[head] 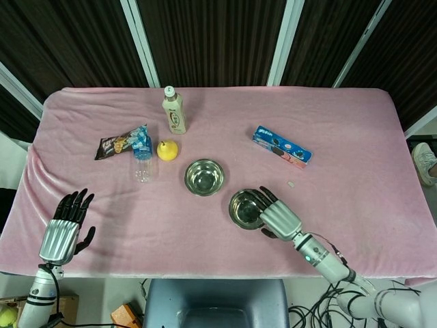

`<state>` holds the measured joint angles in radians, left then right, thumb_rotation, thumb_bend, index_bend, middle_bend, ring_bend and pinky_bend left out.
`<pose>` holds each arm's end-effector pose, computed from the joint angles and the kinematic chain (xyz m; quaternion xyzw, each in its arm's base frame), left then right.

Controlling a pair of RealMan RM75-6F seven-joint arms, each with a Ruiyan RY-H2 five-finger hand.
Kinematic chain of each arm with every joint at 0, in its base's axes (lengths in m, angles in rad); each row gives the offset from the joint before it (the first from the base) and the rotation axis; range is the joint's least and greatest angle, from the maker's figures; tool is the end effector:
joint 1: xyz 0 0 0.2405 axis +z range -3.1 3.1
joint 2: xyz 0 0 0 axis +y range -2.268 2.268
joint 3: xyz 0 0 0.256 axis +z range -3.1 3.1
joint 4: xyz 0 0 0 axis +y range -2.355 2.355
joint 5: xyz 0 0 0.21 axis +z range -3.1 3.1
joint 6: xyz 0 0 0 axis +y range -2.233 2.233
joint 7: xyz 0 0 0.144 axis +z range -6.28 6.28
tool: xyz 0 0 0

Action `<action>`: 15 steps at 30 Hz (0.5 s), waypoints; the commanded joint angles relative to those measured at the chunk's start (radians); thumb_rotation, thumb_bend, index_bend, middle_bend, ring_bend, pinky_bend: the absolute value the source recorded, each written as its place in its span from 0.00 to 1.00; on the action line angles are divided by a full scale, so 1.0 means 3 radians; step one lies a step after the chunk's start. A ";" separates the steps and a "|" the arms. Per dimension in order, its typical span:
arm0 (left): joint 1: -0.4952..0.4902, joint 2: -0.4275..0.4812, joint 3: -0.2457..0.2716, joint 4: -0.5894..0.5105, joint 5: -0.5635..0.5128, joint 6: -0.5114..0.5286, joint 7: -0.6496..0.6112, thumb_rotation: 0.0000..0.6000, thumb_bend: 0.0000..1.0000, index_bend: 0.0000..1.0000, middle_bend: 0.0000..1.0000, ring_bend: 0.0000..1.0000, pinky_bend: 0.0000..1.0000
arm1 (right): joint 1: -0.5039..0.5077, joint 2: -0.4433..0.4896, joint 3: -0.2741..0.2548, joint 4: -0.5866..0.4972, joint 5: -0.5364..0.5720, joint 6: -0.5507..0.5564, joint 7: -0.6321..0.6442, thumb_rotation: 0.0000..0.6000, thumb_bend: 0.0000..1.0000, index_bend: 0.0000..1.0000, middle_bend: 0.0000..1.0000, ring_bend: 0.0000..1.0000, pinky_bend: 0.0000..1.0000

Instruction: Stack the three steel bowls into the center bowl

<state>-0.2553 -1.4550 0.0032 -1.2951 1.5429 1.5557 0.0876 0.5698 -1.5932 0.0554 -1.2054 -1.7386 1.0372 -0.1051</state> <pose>-0.2918 0.2242 0.0750 -0.6436 -0.2984 -0.4308 0.5578 -0.2055 -0.2945 -0.0318 0.8290 -0.2292 0.3651 0.3562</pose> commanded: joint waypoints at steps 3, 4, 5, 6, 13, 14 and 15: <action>0.0017 0.0000 -0.0021 0.0017 0.0010 -0.0014 -0.0021 1.00 0.39 0.00 0.01 0.00 0.11 | 0.0112 -0.0151 -0.0030 0.0160 0.0002 -0.0022 0.0052 1.00 0.43 0.64 0.04 0.00 0.00; 0.0022 0.0000 -0.0026 0.0023 0.0015 -0.0013 -0.0015 1.00 0.39 0.00 0.01 0.00 0.11 | 0.0128 -0.0175 -0.0033 0.0185 0.0009 -0.0017 0.0059 1.00 0.44 0.64 0.05 0.00 0.00; 0.0026 0.0000 -0.0029 0.0027 0.0018 -0.0015 -0.0012 1.00 0.39 0.00 0.01 0.00 0.11 | 0.0138 -0.0189 -0.0039 0.0199 0.0015 -0.0017 0.0067 1.00 0.47 0.64 0.05 0.00 0.00; 0.0030 -0.0001 -0.0031 0.0029 0.0020 -0.0018 -0.0012 1.00 0.39 0.00 0.01 0.00 0.11 | 0.0148 -0.0200 -0.0044 0.0212 0.0018 -0.0015 0.0073 1.00 0.49 0.65 0.06 0.00 0.00; 0.0052 0.0002 -0.0043 0.0034 0.0045 -0.0044 -0.0060 1.00 0.39 0.00 0.00 0.00 0.11 | 0.0185 -0.0187 -0.0091 0.0238 0.0027 0.0067 0.0071 1.00 0.61 0.69 0.07 0.00 0.00; 0.0056 0.0003 -0.0042 0.0033 0.0049 -0.0046 -0.0064 1.00 0.39 0.00 0.00 0.00 0.11 | 0.0186 -0.0177 -0.0092 0.0231 0.0026 0.0088 0.0064 1.00 0.61 0.69 0.07 0.00 0.00; 0.0059 0.0004 -0.0044 0.0035 0.0052 -0.0047 -0.0068 1.00 0.39 0.00 0.00 0.00 0.11 | 0.0188 -0.0166 -0.0089 0.0224 0.0027 0.0112 0.0057 1.00 0.61 0.69 0.08 0.00 0.00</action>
<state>-0.2370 -1.4540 -0.0101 -1.2846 1.5586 1.5416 0.0670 0.6255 -1.6467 0.0291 -1.1359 -1.7307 1.0649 -0.0854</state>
